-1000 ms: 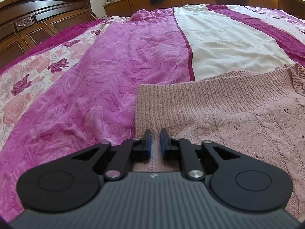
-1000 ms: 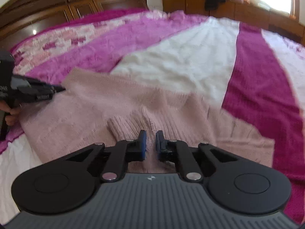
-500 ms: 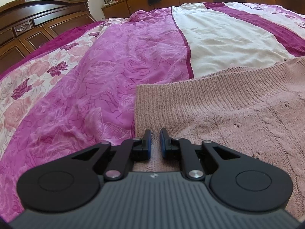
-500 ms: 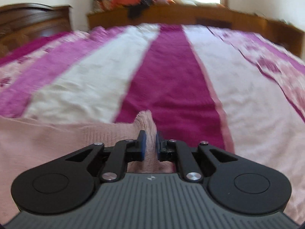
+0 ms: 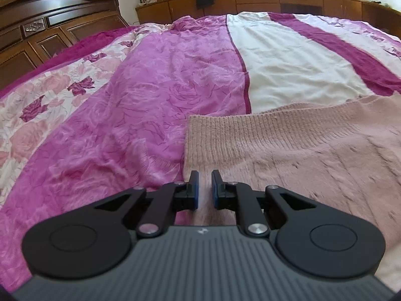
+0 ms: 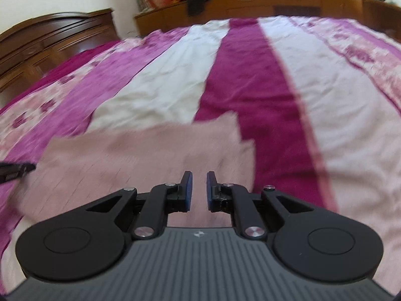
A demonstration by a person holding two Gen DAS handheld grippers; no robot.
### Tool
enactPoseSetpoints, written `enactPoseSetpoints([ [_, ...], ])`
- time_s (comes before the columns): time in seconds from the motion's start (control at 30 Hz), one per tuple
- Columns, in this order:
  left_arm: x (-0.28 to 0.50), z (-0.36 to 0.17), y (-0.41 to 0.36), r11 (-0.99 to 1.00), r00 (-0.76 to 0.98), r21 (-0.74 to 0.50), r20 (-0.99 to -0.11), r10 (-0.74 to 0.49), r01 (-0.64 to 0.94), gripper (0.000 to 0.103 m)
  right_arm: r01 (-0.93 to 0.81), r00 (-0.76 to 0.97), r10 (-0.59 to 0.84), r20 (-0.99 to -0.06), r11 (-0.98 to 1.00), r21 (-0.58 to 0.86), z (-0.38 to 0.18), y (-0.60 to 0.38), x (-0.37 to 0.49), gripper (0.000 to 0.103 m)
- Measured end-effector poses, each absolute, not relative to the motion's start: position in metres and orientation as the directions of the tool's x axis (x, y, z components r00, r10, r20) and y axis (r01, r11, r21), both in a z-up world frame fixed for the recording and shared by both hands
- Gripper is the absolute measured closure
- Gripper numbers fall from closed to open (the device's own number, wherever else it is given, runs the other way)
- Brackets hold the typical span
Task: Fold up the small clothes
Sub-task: 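Lift the cardigan edge with both grippers and fold it over, then open both, then move both open grippers back from the folded pink cardigan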
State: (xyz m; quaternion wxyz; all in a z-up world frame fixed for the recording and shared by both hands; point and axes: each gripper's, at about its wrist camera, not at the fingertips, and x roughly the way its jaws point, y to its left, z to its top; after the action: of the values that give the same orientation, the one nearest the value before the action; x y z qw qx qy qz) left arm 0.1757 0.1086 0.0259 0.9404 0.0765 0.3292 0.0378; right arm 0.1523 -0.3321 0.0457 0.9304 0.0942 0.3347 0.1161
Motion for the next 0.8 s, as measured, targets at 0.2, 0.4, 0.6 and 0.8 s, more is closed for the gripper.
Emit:
enactPoseSetpoints([
  [0.2,0.144,0.024,0.115,0.988,0.742,0.153,-0.660,0.116,-0.019,0.090,-0.121,0.736,0.258,-0.626,0.960,0.253,0.013,-0.322,0.122,0.088],
  [0.4,0.144,0.007,0.127,0.988,0.714,0.135,-0.684,0.147,-0.074,0.090,-0.053,0.770,0.254,-0.586,0.940,0.338,-0.008,-0.329,0.120,0.088],
  [0.6,0.129,0.025,0.124,0.990,0.714,0.099,-0.685,0.143,-0.104,0.090,-0.028,0.787,0.296,-0.541,0.894,0.447,-0.003,-0.342,0.113,0.070],
  [0.8,0.110,0.042,0.121,0.994,0.704,0.064,-0.702,0.111,-0.092,0.074,-0.018,0.810,0.299,-0.504,0.873,0.488,0.013,-0.353,0.095,0.043],
])
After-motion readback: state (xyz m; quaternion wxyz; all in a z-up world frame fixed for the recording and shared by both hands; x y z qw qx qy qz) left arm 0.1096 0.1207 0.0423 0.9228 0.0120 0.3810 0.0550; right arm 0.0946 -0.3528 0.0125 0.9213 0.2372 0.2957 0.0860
